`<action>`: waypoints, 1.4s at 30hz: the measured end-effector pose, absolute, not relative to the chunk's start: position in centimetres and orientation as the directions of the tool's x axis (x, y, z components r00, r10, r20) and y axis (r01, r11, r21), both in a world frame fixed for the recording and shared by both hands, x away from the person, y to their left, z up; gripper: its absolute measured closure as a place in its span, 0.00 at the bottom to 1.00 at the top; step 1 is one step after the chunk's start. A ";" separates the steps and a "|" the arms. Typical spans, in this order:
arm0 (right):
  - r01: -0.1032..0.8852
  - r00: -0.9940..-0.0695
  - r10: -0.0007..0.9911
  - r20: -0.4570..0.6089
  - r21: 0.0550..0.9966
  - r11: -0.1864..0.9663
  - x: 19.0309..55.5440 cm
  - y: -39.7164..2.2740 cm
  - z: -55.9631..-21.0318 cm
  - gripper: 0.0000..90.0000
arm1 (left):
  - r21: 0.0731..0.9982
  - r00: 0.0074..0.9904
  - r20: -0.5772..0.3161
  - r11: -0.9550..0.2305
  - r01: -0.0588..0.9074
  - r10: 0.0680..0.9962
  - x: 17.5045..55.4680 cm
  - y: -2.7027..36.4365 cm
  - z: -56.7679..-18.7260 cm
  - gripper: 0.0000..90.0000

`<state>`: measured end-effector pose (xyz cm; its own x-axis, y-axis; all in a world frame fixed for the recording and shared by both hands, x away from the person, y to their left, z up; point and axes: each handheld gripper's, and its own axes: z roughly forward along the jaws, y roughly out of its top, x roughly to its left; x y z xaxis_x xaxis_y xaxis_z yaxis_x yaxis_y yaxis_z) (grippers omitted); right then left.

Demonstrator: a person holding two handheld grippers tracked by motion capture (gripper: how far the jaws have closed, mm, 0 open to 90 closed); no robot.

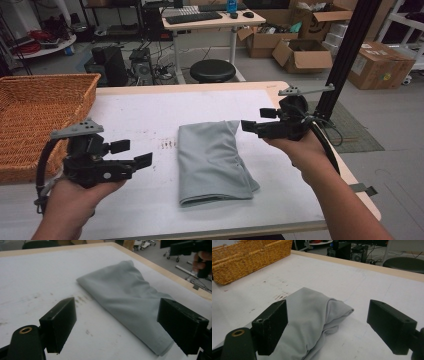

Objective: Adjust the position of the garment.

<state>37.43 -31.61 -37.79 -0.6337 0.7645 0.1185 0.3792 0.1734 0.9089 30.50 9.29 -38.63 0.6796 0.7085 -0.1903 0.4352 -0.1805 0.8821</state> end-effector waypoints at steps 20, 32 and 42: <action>0.562 -0.619 0.769 0.156 0.772 0.296 47.2 -28.8 -43.9 0.38 | 0.797 0.691 -0.234 -0.272 0.539 0.684 31.7 3.8 -44.6 0.26; 0.595 -0.686 0.676 0.268 0.742 0.310 48.4 -29.0 -44.9 0.64 | 0.744 0.724 -0.219 -0.368 0.558 0.655 31.3 2.3 -45.0 0.54; 0.578 -0.691 0.676 0.258 0.758 0.301 47.7 -28.7 -44.5 0.81 | 0.737 0.770 -0.193 -0.428 0.523 0.608 31.4 2.5 -44.8 0.98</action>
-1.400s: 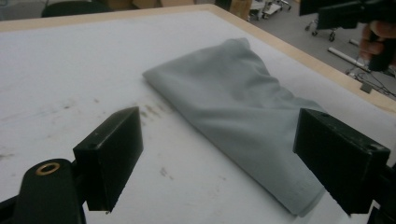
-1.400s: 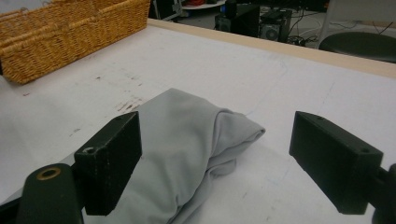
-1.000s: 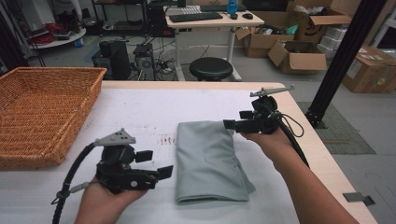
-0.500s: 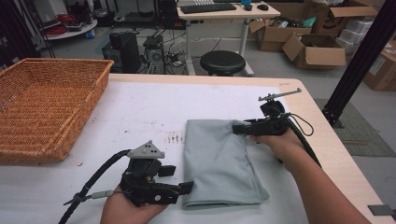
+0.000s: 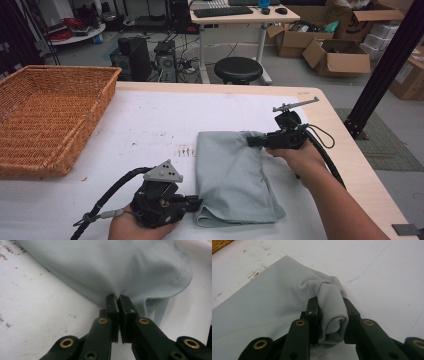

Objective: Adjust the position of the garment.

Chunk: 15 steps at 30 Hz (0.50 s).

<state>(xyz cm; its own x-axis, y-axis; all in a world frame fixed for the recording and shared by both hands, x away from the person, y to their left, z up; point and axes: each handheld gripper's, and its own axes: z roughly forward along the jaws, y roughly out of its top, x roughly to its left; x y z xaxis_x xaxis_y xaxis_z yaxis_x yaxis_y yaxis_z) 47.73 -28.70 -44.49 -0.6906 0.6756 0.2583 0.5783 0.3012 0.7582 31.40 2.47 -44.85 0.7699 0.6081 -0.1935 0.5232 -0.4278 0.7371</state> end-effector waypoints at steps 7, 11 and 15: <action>0.545 -0.689 0.691 0.217 0.784 0.297 47.6 -27.2 -44.1 0.82 | 0.738 0.777 -0.187 -0.436 0.515 0.601 32.2 4.9 -44.3 0.98; 0.546 -0.679 0.702 0.215 0.787 0.287 47.7 -25.5 -44.2 0.82 | 0.737 0.781 -0.182 -0.443 0.511 0.598 32.8 6.9 -44.1 0.98; 0.550 -0.672 0.707 0.221 0.788 0.276 48.2 -23.4 -44.3 0.82 | 0.735 0.789 -0.169 -0.457 0.500 0.591 33.6 9.2 -43.9 0.98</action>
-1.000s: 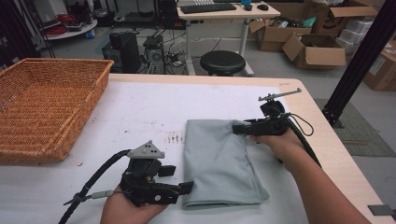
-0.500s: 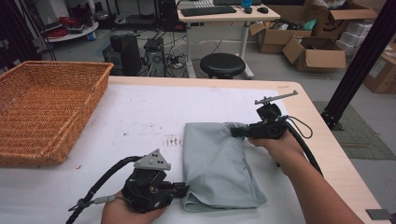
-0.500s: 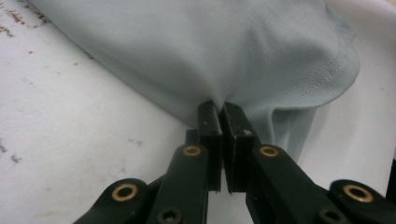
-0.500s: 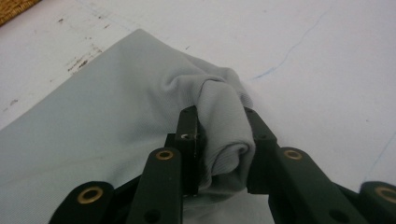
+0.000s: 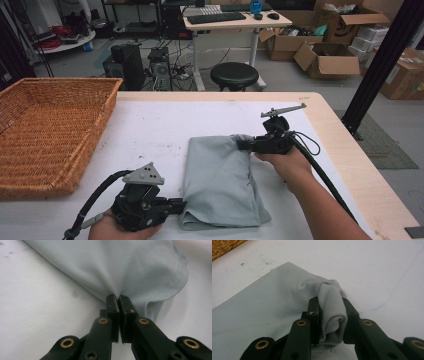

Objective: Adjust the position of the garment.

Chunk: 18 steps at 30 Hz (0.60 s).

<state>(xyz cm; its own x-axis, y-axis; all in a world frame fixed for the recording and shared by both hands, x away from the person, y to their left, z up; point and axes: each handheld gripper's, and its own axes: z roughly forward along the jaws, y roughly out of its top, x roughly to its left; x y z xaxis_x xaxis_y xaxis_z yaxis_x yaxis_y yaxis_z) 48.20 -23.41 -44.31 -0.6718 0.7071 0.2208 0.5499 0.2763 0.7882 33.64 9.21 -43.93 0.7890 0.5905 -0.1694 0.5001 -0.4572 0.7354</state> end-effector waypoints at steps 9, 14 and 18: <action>0.546 -0.669 0.707 0.228 0.796 0.260 49.7 -20.2 -44.6 0.82 | 0.741 0.780 -0.158 -0.449 0.498 0.605 35.0 12.5 -43.8 0.97; 0.552 -0.678 0.692 0.247 0.793 0.258 50.6 -19.9 -44.9 0.81 | 0.738 0.781 -0.179 -0.443 0.509 0.598 35.3 12.5 -43.8 0.97; 0.548 -0.696 0.673 0.249 0.790 0.275 51.1 -20.1 -44.9 0.80 | 0.731 0.778 -0.189 -0.444 0.519 0.598 35.2 12.2 -44.2 0.98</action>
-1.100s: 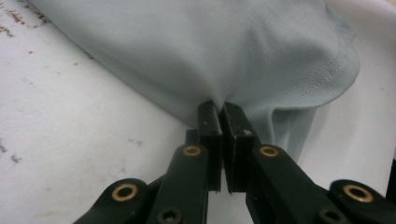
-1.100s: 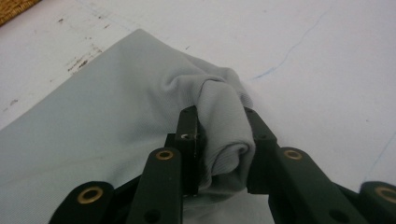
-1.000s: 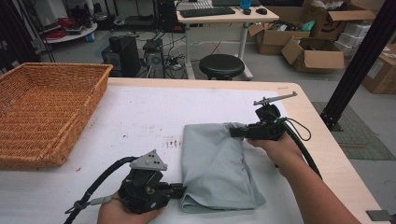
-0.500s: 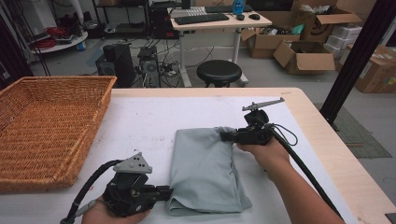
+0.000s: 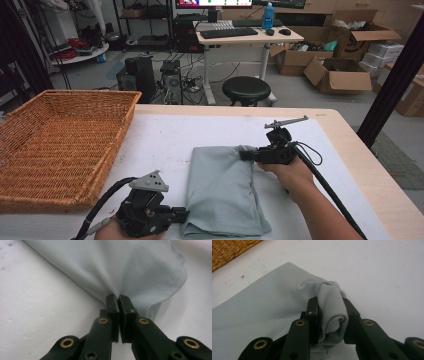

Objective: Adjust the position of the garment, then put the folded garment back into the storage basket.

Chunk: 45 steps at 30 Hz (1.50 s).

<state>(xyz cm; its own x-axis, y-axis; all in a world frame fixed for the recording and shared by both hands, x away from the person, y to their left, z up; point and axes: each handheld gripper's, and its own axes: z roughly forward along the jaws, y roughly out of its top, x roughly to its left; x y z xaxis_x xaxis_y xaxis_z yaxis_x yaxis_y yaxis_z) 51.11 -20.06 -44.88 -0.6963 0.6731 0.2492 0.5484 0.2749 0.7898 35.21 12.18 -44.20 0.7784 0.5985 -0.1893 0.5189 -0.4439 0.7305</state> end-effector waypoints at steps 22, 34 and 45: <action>0.320 -0.725 0.683 0.091 0.922 0.216 43.0 -25.3 -39.5 0.24 | 0.914 0.727 -0.234 -0.109 0.390 0.646 33.9 14.6 -37.3 0.30; 0.302 -0.734 0.673 0.088 0.930 0.208 41.8 -26.5 -38.9 0.18 | 0.912 0.698 -0.232 -0.098 0.399 0.678 36.0 14.0 -36.5 0.27; 0.279 -0.742 0.667 0.065 0.935 0.218 41.1 -26.7 -38.5 0.17 | 0.791 0.645 -0.335 -0.167 0.589 0.687 39.6 11.7 -41.3 0.26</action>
